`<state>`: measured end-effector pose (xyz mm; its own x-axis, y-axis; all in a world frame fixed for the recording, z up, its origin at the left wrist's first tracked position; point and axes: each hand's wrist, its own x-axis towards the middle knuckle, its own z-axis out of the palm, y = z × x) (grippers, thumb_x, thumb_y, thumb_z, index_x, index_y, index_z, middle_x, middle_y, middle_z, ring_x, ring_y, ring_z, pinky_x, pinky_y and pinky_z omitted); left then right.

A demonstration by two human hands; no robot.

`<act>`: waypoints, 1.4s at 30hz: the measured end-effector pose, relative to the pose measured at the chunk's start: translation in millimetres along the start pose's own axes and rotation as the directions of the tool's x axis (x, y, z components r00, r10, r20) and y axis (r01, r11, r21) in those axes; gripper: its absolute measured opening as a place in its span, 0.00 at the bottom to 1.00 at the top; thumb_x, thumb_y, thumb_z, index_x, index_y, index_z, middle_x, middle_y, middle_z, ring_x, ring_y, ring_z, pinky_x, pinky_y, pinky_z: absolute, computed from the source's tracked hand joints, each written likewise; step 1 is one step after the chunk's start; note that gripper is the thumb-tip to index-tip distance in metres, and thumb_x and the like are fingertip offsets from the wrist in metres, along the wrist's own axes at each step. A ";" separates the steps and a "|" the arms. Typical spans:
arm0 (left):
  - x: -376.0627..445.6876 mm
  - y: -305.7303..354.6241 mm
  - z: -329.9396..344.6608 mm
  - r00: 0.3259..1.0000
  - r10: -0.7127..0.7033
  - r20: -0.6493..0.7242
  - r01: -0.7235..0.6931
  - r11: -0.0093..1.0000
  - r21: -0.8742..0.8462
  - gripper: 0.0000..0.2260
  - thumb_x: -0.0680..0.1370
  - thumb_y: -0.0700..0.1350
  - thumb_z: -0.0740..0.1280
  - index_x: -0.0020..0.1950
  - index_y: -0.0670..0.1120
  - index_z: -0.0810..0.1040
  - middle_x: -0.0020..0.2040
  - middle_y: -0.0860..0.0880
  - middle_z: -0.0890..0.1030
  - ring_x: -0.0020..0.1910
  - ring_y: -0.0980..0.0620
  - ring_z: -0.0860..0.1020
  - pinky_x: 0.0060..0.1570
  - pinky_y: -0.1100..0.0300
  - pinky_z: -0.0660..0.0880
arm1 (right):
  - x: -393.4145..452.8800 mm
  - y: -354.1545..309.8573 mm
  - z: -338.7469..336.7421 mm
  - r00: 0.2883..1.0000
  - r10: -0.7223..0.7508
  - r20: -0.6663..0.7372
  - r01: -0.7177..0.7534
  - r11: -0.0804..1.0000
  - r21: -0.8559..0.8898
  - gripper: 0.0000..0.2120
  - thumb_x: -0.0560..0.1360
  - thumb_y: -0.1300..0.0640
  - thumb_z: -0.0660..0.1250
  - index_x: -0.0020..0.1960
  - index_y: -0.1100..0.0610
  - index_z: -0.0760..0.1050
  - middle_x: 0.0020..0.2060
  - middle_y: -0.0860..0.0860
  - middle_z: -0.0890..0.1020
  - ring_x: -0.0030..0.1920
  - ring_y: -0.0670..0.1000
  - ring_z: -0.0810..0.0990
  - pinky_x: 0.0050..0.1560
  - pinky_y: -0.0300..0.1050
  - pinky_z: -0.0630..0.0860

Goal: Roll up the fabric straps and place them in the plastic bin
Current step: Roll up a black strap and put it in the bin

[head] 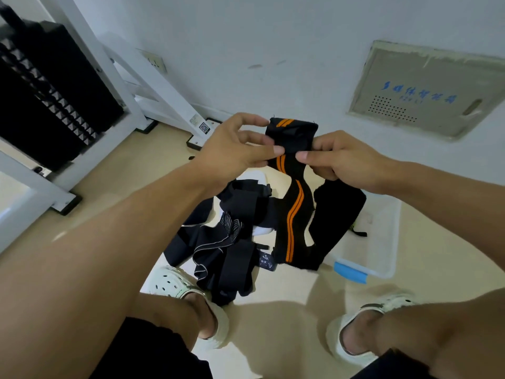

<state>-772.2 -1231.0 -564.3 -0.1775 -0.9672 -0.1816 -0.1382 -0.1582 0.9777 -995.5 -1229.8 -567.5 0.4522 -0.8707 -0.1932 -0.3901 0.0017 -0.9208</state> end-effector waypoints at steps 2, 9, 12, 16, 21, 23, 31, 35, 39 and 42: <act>1.2 -0.4 3.2 0.996 -0.086 0.018 0.088 0.988 -0.129 0.19 0.75 0.39 0.77 0.62 0.45 0.75 0.48 0.46 0.83 0.44 0.51 0.84 0.51 0.57 0.83 | -0.4 -0.6 -0.5 1.000 0.008 0.017 -0.008 1.000 0.030 0.27 0.83 0.59 0.64 0.25 0.47 0.72 0.24 0.49 0.60 0.25 0.48 0.56 0.32 0.47 0.51; 4.5 0.7 10.4 0.981 -0.180 0.073 0.195 0.909 -0.369 0.06 0.77 0.40 0.74 0.49 0.44 0.78 0.43 0.47 0.84 0.45 0.49 0.82 0.54 0.55 0.82 | -1.8 -4.7 2.8 0.994 -0.049 -0.097 0.027 0.974 -0.223 0.23 0.82 0.53 0.66 0.28 0.42 0.77 0.20 0.43 0.63 0.22 0.43 0.61 0.26 0.36 0.60; 2.9 -0.2 13.3 0.963 -0.242 0.117 0.268 0.903 -0.335 0.04 0.79 0.42 0.73 0.52 0.43 0.81 0.41 0.49 0.82 0.44 0.52 0.80 0.53 0.58 0.82 | -2.8 -3.6 6.5 0.991 -0.073 -0.114 0.033 0.946 -0.324 0.20 0.80 0.51 0.68 0.31 0.54 0.71 0.19 0.43 0.64 0.21 0.43 0.63 0.25 0.33 0.61; 0.0 -3.0 25.8 0.940 -0.334 0.077 0.342 0.901 -0.267 0.06 0.80 0.44 0.72 0.49 0.42 0.82 0.39 0.48 0.75 0.40 0.51 0.78 0.52 0.56 0.84 | -1.2 -3.1 12.0 0.990 -0.112 -0.088 0.060 0.889 -0.455 0.21 0.80 0.50 0.67 0.34 0.61 0.70 0.19 0.44 0.66 0.22 0.45 0.65 0.26 0.37 0.63; -0.3 -0.5 24.1 0.875 -0.445 0.188 0.478 0.855 -0.200 0.16 0.80 0.55 0.71 0.52 0.42 0.80 0.52 0.43 0.77 0.49 0.45 0.82 0.54 0.49 0.84 | -1.2 -9.1 13.6 0.979 -0.174 -0.105 0.095 0.847 -0.524 0.17 0.81 0.52 0.66 0.34 0.53 0.71 0.20 0.46 0.71 0.23 0.44 0.70 0.28 0.34 0.66; -2.4 1.8 25.7 0.855 -0.474 0.211 0.513 0.835 -0.200 0.17 0.80 0.58 0.69 0.50 0.43 0.78 0.51 0.44 0.79 0.49 0.45 0.84 0.55 0.46 0.84 | -1.3 -12.5 15.3 0.975 -0.192 -0.116 0.088 0.805 -0.586 0.15 0.82 0.51 0.64 0.37 0.48 0.70 0.22 0.44 0.74 0.26 0.44 0.73 0.32 0.35 0.67; -6.4 2.6 24.8 0.888 -0.437 0.145 0.456 0.877 -0.150 0.13 0.82 0.55 0.68 0.49 0.46 0.79 0.45 0.49 0.81 0.48 0.49 0.82 0.59 0.47 0.82 | -2.5 -18.7 27.8 0.974 -0.183 -0.136 -0.010 0.559 -0.829 0.10 0.83 0.46 0.57 0.44 0.47 0.66 0.43 0.51 0.82 0.43 0.55 0.73 0.42 0.48 0.68; -7.2 0.0 24.7 0.976 -0.217 -0.001 0.216 0.971 0.102 0.17 0.78 0.56 0.73 0.56 0.43 0.82 0.53 0.47 0.85 0.53 0.49 0.85 0.57 0.52 0.83 | 2.4 -21.1 26.0 0.983 -0.093 -0.156 -0.061 0.643 -0.763 0.12 0.83 0.49 0.56 0.46 0.55 0.71 0.37 0.50 0.77 0.38 0.55 0.74 0.37 0.47 0.66; -6.8 -4.4 24.5 0.994 0.046 -0.097 -0.009 0.937 0.348 0.16 0.76 0.57 0.76 0.52 0.44 0.83 0.48 0.48 0.87 0.49 0.49 0.86 0.56 0.47 0.82 | 4.2 -22.1 19.2 0.993 -0.062 -0.104 -0.029 0.709 -0.704 0.14 0.83 0.50 0.56 0.42 0.55 0.70 0.32 0.49 0.75 0.32 0.47 0.71 0.31 0.43 0.62; -3.2 -6.3 21.9 0.983 0.163 -0.085 -0.114 0.902 0.416 0.12 0.78 0.56 0.73 0.54 0.49 0.84 0.45 0.54 0.86 0.45 0.53 0.84 0.53 0.54 0.82 | 3.6 -22.7 18.7 0.995 -0.068 -0.073 0.004 0.758 -0.652 0.14 0.84 0.49 0.58 0.46 0.57 0.72 0.30 0.48 0.73 0.29 0.45 0.69 0.29 0.38 0.61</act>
<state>-792.1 -1222.6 -572.2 -0.1143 -0.9934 -0.0099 -0.5099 0.0501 0.8588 -970.0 -1223.8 -553.7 0.4180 -0.9024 -0.1047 -0.8169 -0.3229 -0.4779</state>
